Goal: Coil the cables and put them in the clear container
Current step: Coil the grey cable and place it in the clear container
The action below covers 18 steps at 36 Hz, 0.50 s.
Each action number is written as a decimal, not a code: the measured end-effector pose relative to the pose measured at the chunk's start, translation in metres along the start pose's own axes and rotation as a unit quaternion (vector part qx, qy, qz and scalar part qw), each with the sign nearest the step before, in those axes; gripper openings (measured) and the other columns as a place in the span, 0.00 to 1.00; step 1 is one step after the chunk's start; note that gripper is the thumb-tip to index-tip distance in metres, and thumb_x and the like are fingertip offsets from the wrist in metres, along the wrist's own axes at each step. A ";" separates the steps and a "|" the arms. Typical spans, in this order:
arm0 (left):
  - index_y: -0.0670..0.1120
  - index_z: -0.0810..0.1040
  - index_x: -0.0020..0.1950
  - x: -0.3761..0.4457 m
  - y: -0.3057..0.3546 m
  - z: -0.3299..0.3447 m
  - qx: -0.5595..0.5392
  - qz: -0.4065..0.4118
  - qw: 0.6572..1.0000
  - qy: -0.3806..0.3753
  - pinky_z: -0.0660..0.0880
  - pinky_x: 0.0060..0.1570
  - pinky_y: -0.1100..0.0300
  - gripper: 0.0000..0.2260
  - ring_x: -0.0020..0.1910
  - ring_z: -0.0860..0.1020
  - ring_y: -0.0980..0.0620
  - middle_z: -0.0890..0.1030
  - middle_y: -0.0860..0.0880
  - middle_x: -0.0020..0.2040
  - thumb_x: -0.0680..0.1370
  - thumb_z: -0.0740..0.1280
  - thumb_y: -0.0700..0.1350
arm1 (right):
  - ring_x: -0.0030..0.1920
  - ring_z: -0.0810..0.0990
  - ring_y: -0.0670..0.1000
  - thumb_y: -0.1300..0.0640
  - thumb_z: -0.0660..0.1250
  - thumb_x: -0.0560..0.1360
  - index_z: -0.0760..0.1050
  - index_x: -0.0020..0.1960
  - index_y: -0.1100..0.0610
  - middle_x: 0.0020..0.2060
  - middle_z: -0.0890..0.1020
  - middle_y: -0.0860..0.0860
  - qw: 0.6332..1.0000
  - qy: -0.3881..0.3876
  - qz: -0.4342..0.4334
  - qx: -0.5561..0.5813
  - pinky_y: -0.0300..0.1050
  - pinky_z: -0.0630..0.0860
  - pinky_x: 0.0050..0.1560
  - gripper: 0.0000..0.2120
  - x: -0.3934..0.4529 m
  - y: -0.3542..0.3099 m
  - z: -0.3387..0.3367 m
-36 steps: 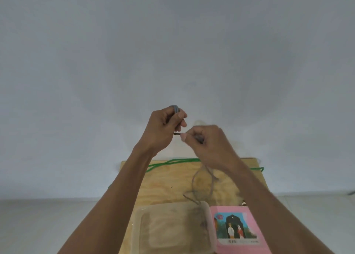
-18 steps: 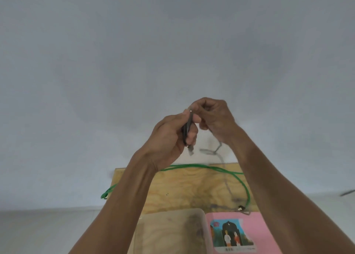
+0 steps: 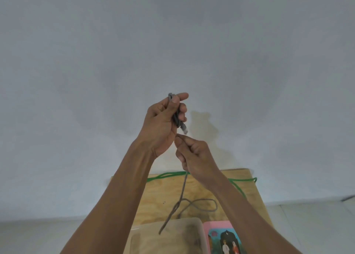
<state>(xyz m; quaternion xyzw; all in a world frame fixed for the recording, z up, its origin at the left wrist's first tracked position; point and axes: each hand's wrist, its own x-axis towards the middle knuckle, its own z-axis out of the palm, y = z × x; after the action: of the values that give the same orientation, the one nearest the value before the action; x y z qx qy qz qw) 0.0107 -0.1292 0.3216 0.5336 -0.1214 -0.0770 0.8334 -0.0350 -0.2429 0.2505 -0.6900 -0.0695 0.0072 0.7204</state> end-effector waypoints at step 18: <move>0.37 0.76 0.47 -0.028 -0.007 -0.003 0.300 -0.046 0.949 -0.085 0.68 0.40 0.50 0.36 0.34 0.70 0.49 0.74 0.48 0.32 0.81 0.42 0.65 | 0.33 0.80 0.55 0.51 0.78 0.69 0.80 0.36 0.59 0.30 0.83 0.53 0.963 -0.048 -0.150 -0.219 0.51 0.76 0.38 0.12 0.031 -0.088 -0.048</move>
<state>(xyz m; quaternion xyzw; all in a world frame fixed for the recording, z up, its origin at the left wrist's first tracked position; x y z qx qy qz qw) -0.0156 -0.1226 0.3105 0.7553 -0.1851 -0.1203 0.6170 -0.0061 -0.2919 0.3390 -0.8111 -0.2068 -0.0836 0.5407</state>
